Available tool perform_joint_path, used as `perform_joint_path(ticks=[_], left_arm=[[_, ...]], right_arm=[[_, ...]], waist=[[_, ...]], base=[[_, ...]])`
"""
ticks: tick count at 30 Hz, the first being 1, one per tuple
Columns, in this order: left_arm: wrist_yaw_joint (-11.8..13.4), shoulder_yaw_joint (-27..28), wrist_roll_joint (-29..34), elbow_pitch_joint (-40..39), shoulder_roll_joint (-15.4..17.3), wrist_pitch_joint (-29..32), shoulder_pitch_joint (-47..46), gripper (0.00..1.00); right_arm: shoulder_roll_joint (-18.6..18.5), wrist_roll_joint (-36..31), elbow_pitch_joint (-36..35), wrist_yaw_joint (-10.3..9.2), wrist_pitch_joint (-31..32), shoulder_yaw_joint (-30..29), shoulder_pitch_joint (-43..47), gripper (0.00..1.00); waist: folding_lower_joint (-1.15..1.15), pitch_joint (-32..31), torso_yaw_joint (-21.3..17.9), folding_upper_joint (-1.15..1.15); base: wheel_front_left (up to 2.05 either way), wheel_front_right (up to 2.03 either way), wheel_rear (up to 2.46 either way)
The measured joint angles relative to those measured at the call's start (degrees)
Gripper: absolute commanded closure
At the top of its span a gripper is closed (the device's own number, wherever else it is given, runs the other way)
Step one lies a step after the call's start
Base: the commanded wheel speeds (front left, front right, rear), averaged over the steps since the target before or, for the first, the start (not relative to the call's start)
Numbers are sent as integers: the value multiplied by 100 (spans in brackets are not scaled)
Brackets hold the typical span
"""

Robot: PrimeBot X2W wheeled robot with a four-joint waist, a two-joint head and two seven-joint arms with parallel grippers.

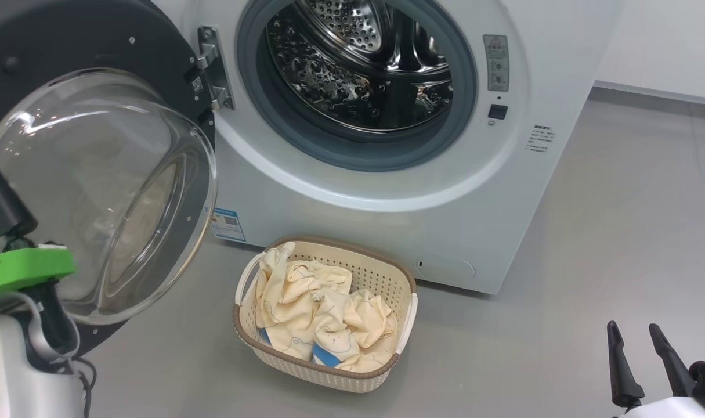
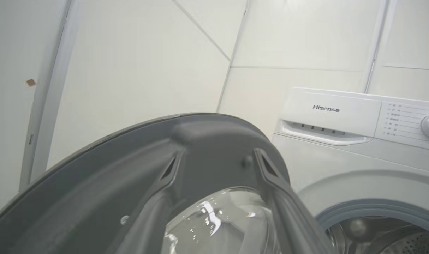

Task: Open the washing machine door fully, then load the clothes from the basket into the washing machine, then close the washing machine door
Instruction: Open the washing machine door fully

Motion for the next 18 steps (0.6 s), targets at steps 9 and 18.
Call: perform_joint_path(ticks=[9, 18], left_arm=[[-638, -723, -200, -642, -112, 47, 263, 0], [-743, -989, -208, -323, -98, 423, 1455, 0]], right_arm=[[86, -3, -160, 0, 0, 209, -146, 0], [85, -20, -318, 0, 0, 353, -274, 0]], waist=[[0, -7, -393, 0], [0, 16, -1014, 0]], base=[[0, 0, 0], [0, 0, 0]])
